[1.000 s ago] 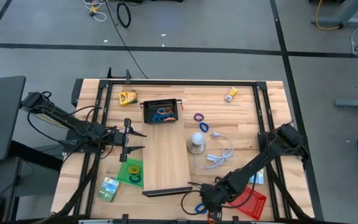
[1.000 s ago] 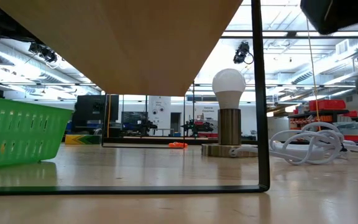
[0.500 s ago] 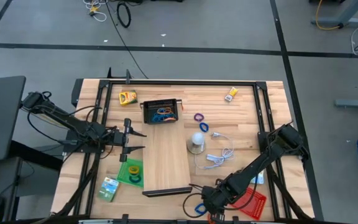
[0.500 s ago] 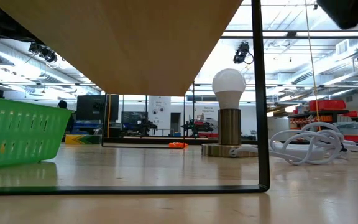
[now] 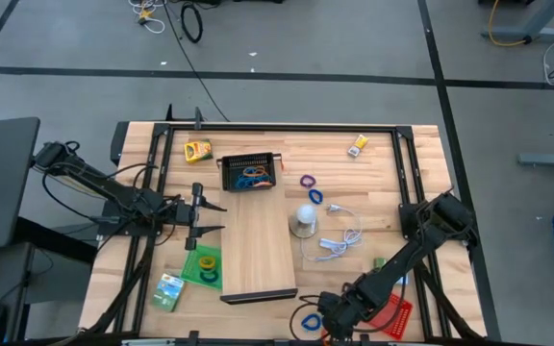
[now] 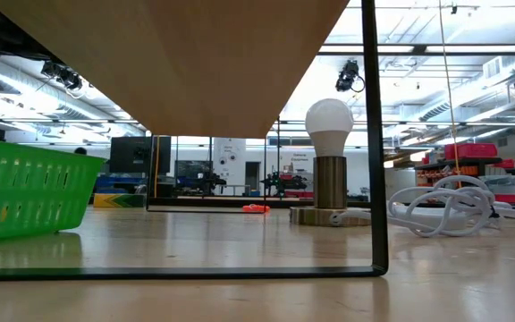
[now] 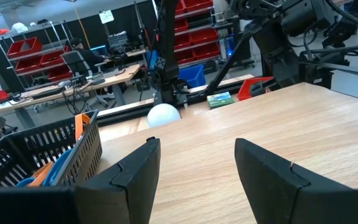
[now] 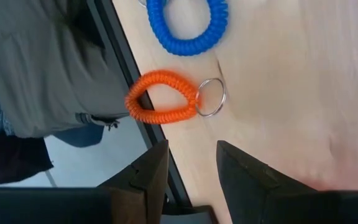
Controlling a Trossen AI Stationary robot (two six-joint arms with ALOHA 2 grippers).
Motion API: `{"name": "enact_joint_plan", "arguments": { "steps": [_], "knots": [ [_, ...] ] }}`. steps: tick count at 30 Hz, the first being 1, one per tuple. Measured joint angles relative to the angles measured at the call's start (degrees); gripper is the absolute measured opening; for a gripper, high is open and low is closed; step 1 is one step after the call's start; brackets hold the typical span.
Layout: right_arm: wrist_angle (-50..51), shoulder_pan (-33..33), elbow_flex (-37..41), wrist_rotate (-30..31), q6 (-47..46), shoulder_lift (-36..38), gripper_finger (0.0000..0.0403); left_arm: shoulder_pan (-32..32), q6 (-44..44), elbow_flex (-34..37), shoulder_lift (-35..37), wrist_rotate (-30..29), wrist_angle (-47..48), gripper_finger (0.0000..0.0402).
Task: Pick & Place Office Desk Supplies
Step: Put the bottom orange spiral keychain into the green bin
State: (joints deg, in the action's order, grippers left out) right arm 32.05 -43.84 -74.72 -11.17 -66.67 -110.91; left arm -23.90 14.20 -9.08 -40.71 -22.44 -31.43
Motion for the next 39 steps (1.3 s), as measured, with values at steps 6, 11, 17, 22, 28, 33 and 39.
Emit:
{"name": "enact_joint_plan", "arguments": {
  "steps": [6,11,17,22,28,33,39],
  "knots": [
    [0.05,-0.08,0.0,2.42,-2.15,0.0,0.0142,0.0,-0.02,0.0,0.0,0.0,-0.01,0.0213],
    [2.41,-0.01,0.0,6.13,-3.34,-0.03,0.0142,0.0,-0.31,0.0,-0.02,0.14,-0.01,0.0213],
    [2.47,-0.01,0.0,10.11,-4.04,-0.04,0.0142,-0.02,-0.37,0.0,-0.02,0.44,0.01,0.0213],
    [2.27,-0.01,0.02,11.08,-4.04,-0.56,0.0142,-0.01,-0.55,0.0,-0.02,0.46,0.01,0.0213],
    [1.38,-0.12,0.02,8.56,-3.53,-2.86,0.0142,-0.04,-0.72,0.0,-0.02,0.46,0.11,0.0213],
    [1.11,-0.12,0.02,7.94,-3.41,-3.43,0.0142,-0.04,-0.7,0.0,-0.02,0.46,0.31,0.0213],
    [3.24,-0.12,0.02,8.56,-4.08,-3.43,0.0137,-0.07,-0.7,0.0,-0.02,0.46,0.33,0.0213]
  ]
}}
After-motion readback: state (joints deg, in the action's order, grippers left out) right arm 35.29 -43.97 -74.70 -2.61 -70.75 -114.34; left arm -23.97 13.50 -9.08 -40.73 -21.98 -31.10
